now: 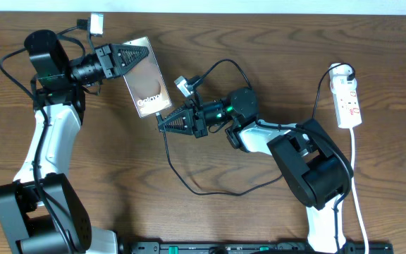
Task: Plug charger to phone and switch on socket
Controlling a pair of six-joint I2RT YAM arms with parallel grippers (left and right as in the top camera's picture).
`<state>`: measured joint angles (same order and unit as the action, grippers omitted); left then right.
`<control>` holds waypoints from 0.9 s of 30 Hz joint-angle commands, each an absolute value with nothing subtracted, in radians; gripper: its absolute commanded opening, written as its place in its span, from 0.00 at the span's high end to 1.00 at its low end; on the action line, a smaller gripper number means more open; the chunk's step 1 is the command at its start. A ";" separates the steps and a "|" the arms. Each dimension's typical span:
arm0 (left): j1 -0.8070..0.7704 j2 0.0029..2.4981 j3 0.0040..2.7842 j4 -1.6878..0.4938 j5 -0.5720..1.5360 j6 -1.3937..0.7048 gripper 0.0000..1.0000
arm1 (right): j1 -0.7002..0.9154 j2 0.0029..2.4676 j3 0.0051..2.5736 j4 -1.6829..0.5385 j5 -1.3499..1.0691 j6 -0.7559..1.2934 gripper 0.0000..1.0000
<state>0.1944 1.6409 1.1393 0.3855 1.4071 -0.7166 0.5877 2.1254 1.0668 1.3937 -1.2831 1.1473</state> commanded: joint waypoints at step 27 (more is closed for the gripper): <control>0.187 1.641 1.147 0.389 1.425 -0.677 0.92 | 0.591 2.132 1.083 1.362 -1.255 1.136 0.99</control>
<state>0.1944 1.6409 1.1393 0.3851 1.4071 -0.6941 0.5877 2.1254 1.0668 1.3548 -1.2716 1.1469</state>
